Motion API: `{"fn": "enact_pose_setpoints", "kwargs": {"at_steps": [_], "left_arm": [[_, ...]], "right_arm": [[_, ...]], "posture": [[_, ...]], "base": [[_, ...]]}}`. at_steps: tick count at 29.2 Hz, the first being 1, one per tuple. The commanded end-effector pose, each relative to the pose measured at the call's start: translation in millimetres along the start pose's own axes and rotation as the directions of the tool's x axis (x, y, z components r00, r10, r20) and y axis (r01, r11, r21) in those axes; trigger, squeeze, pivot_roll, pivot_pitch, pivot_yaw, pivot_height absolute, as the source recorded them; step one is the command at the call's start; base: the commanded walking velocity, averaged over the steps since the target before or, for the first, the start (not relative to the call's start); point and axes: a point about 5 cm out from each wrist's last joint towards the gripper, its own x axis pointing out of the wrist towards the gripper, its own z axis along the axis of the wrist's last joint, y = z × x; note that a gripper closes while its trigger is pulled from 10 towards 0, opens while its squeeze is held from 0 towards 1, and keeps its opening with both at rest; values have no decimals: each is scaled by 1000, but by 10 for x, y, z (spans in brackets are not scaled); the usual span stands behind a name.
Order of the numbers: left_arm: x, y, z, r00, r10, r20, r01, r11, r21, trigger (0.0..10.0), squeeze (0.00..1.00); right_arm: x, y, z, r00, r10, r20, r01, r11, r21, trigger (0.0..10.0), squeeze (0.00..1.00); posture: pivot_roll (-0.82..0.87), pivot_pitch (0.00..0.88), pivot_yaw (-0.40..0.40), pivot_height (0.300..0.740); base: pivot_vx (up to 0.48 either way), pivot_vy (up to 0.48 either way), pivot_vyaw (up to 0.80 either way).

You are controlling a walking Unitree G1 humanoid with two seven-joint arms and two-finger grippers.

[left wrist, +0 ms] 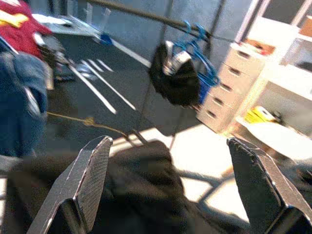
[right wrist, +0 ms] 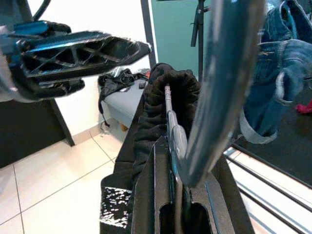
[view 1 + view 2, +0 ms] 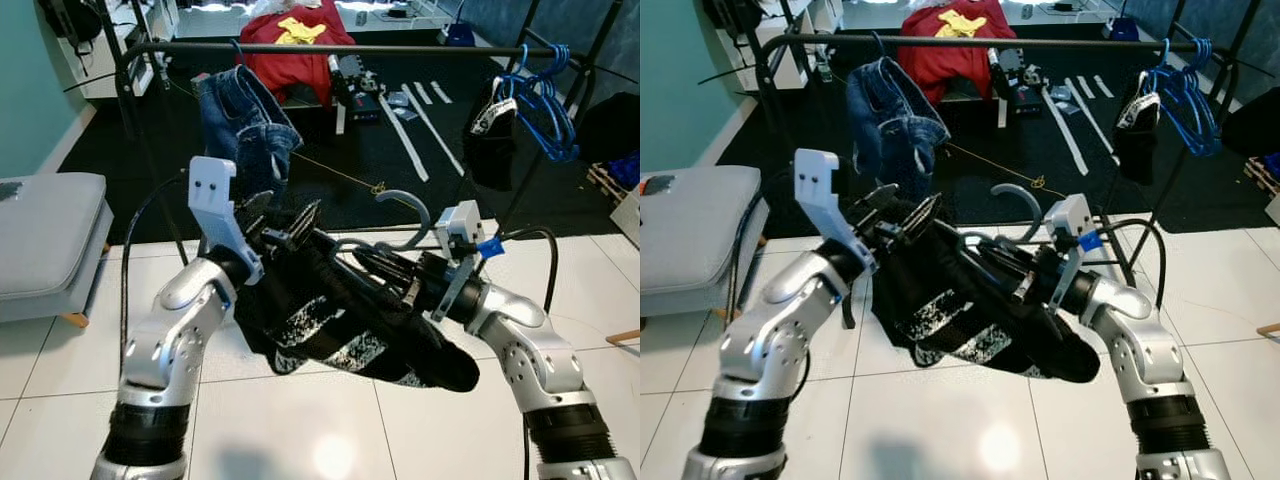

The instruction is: Hang hanger

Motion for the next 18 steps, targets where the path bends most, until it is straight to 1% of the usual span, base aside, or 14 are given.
{"fn": "enact_pose_setpoints", "kwargs": {"at_steps": [1,2,3,5,6,7,8,9,11,13,18], "left_arm": [[-39,-57,-39,997,-58,-45,59,998,23,10000,0],[-39,-57,-39,997,-58,-45,59,998,23,10000,0],[-56,-70,-121,991,-70,-110,79,993,84,10000,0],[-56,-70,-121,991,-70,-110,79,993,84,10000,0],[-66,-46,-199,986,-46,-162,71,986,149,10000,0],[-66,-46,-199,986,-46,-162,71,986,149,10000,0],[-58,7,-250,982,5,-188,33,979,199,10000,0],[-36,53,-267,981,55,-187,-11,973,230,10000,0],[-36,53,-267,981,55,-187,-11,973,230,10000,0],[11,87,-259,980,107,-166,-68,972,223,10000,0],[45,89,-293,975,141,-171,-102,970,219,10000,0]], "right_arm": [[7,-7,71,999,8,38,-7,1000,-25,0,0],[7,-7,71,999,8,38,-7,1000,-25,0,0],[10,-5,74,999,10,38,-9,1000,-26,0,0],[10,-5,74,999,10,38,-9,1000,-26,0,0],[10,-1,77,999,11,39,-10,1000,-26,0,0],[10,-1,77,999,11,39,-10,1000,-26,0,0],[9,1,80,999,12,39,-11,1000,-26,0,0],[7,5,83,999,14,39,-13,1000,-26,0,0],[7,5,83,999,14,39,-13,1000,-26,0,0],[9,12,84,999,16,39,-15,1000,-25,0,0],[21,27,83,999,21,38,-20,1000,-23,0,0]], "posture": [[41,91,12,740],[41,91,12,740],[40,91,12,740],[40,91,12,740],[39,92,13,740],[39,92,13,740],[36,96,14,740],[35,96,15,740],[35,96,15,740],[33,99,16,740],[30,99,17,740]], "base": [[0,0,0],[0,0,0],[0,0,0],[0,0,0],[0,0,0],[0,0,0],[0,0,0],[0,0,0],[0,0,0],[0,0,0],[0,0,0]]}}
